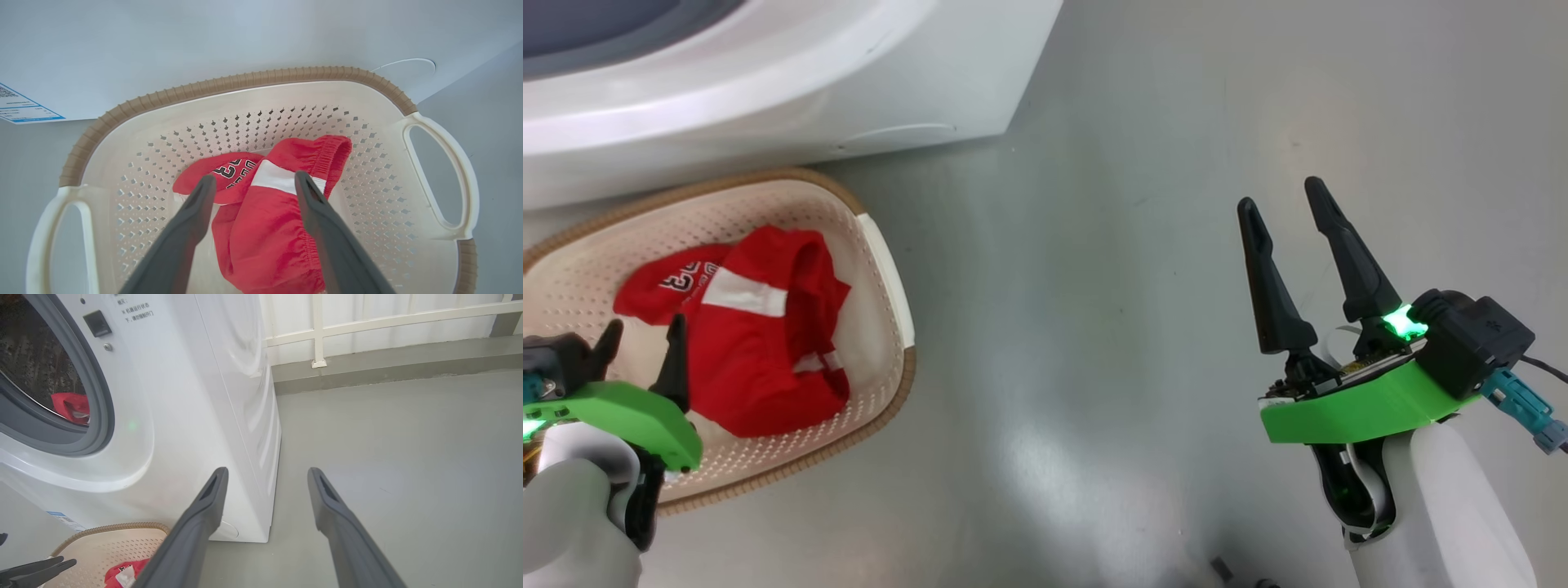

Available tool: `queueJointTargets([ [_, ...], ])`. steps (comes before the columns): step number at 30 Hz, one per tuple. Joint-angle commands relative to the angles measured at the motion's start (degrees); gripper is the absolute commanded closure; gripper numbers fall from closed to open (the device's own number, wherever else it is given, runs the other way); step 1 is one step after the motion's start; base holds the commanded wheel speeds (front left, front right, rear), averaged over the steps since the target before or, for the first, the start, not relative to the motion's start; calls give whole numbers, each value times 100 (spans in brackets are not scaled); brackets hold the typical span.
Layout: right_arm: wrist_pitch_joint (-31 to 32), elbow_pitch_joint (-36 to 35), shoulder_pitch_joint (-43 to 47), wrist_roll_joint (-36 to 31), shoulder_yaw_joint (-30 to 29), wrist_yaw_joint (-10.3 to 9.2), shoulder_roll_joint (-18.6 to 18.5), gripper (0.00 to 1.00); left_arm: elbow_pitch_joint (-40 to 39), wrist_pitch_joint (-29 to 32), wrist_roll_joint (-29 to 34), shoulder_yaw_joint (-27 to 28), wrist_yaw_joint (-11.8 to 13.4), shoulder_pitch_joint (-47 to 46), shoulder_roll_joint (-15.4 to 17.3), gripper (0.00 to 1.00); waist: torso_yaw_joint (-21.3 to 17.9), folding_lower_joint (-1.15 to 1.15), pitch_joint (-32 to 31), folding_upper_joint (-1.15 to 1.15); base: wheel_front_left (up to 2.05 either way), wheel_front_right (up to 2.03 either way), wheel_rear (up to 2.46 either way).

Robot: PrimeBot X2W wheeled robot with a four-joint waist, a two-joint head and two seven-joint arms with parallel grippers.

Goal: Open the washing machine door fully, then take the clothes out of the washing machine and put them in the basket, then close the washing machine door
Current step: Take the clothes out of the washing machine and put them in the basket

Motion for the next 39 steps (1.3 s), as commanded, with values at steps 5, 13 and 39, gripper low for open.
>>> queueJointTargets([
  [5,-27,-74,139,-30,143,9,28,0,-216,-37,-116,366,-16,269,157,0,79,0,-230,0,0,0,0],
  [13,-27,34,261,-94,79,9,28,0,-757,-37,-73,791,-16,542,82,0,202,0,-669,0,0,0,0],
  [39,-27,331,942,-303,-257,9,28,0,-2940,-37,804,1710,-16,1790,-324,0,627,0,-2103,0,0,0,0],
])
